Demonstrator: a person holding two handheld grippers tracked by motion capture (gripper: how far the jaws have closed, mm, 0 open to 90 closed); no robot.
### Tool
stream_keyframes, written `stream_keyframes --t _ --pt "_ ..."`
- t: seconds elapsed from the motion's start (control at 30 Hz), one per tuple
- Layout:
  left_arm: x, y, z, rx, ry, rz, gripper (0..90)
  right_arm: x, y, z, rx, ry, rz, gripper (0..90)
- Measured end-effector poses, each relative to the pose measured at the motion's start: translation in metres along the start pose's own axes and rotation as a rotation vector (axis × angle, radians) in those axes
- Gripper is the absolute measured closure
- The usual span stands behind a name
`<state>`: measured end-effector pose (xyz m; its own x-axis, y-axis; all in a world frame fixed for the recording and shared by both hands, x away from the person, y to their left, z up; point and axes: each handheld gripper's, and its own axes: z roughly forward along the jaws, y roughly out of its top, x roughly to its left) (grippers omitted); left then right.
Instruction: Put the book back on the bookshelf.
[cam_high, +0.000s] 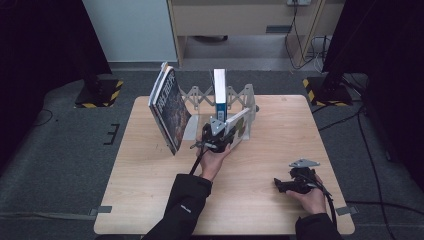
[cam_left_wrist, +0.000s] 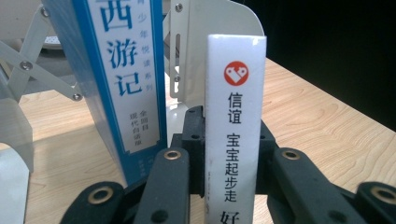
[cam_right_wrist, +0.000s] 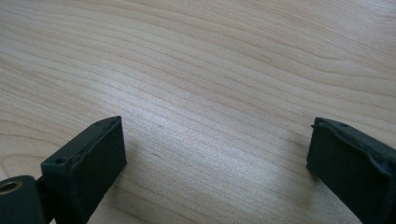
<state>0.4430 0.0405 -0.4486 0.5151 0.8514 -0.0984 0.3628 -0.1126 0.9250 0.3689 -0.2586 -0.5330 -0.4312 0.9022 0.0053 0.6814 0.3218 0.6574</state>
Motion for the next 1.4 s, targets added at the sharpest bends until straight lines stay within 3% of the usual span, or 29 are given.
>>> stream_keyframes --t 0.43,0.8,1.03,1.2,1.3,1.4 --pt "-0.005 -0.025 -0.007 0.034 0.013 0.03 73.6 0.001 0.0 0.0 0.001 0.004 -0.005 4.4" --pt "-0.013 -0.051 0.004 0.1 0.027 0.042 73.1 0.002 0.0 0.0 0.001 0.008 -0.001 4.0" --pt "-0.014 -0.054 0.007 0.071 0.005 0.06 71.4 0.003 0.0 0.001 0.002 0.01 -0.001 3.8" --pt "-0.01 -0.062 -0.001 0.076 -0.005 0.081 63.1 0.003 0.0 0.001 0.002 0.01 -0.002 3.8" --pt "-0.005 -0.068 -0.01 0.072 -0.017 0.069 63.4 0.003 0.0 0.001 0.002 0.01 -0.001 3.8" --pt "-0.005 -0.069 -0.014 0.078 -0.008 0.063 70.0 0.003 0.0 0.001 0.0 0.009 -0.003 3.8"
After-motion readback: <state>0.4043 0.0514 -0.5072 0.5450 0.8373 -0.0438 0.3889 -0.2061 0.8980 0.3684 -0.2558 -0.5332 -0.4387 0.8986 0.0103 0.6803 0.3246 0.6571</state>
